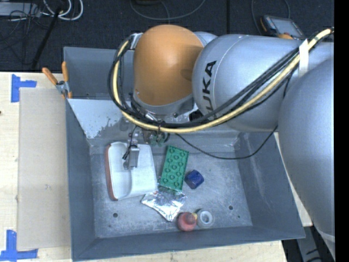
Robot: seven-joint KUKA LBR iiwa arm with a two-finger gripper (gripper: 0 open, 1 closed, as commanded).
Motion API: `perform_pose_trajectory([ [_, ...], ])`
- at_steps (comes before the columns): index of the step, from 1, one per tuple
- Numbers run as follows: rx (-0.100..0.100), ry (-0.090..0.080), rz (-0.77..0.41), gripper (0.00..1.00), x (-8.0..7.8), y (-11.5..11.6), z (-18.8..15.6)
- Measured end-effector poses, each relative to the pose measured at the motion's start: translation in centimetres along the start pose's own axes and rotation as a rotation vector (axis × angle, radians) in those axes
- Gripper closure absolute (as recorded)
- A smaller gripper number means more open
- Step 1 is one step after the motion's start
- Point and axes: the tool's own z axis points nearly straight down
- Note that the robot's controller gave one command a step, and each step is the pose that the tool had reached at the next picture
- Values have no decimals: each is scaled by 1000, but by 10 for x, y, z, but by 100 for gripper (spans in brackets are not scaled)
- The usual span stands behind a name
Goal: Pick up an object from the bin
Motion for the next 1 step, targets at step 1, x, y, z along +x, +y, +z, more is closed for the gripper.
perform_pose_trajectory([
  [1, 1, 4, -675, 0, 17, -80, 71],
])
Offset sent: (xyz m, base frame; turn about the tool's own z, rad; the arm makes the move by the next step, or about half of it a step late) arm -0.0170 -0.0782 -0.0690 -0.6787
